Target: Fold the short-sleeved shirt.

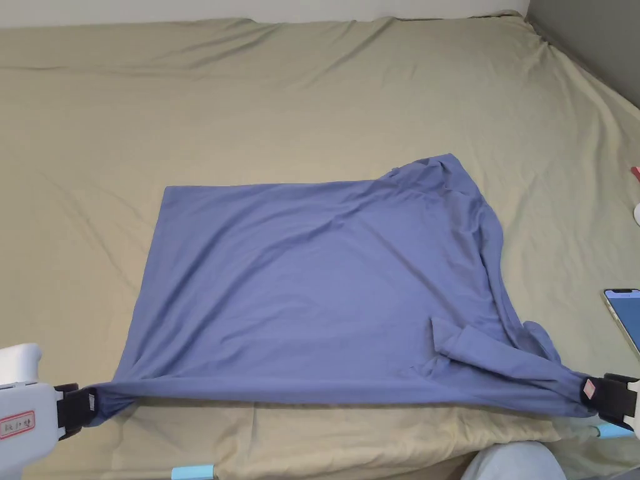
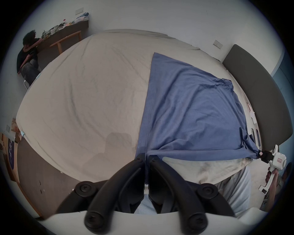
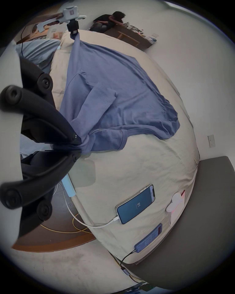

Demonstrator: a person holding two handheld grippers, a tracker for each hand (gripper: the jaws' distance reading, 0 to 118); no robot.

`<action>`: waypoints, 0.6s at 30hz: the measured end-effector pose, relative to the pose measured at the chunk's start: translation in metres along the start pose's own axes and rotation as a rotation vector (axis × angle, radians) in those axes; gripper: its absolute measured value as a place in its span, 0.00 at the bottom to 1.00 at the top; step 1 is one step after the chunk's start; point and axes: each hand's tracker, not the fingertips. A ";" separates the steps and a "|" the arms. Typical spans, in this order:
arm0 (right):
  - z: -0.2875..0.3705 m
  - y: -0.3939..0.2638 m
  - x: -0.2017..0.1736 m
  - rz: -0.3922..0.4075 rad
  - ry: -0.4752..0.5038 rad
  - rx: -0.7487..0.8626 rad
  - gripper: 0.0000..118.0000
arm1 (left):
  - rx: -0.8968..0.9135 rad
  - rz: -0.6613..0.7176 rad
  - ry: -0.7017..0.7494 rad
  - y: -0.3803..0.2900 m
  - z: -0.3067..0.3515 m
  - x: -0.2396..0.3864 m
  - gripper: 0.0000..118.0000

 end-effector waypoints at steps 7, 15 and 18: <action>-0.002 0.030 -0.001 0.010 0.003 0.014 0.15 | 0.046 -0.045 0.006 0.026 0.008 0.009 0.04; -0.020 0.092 -0.018 0.040 -0.003 0.051 0.15 | 0.076 -0.082 0.014 0.086 -0.010 0.022 0.04; -0.041 0.124 -0.027 0.036 -0.009 0.048 0.15 | 0.079 -0.089 0.015 0.116 -0.027 0.027 0.04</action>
